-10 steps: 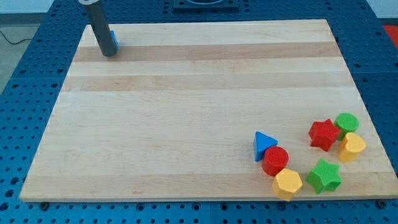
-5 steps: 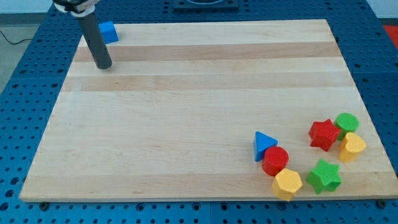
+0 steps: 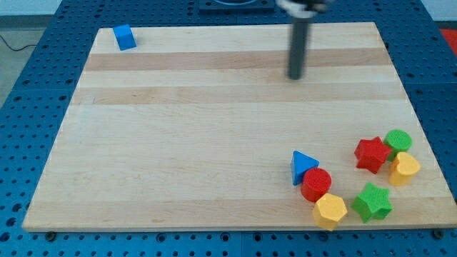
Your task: Move the red star to the top center
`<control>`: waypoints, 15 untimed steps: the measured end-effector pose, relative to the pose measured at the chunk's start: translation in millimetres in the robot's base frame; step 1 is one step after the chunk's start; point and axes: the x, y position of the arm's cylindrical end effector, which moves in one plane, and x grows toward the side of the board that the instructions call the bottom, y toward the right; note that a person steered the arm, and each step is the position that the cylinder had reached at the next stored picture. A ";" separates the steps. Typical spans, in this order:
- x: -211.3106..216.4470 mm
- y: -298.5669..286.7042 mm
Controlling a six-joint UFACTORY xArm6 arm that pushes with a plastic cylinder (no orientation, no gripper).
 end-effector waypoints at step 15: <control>120.1 -139.0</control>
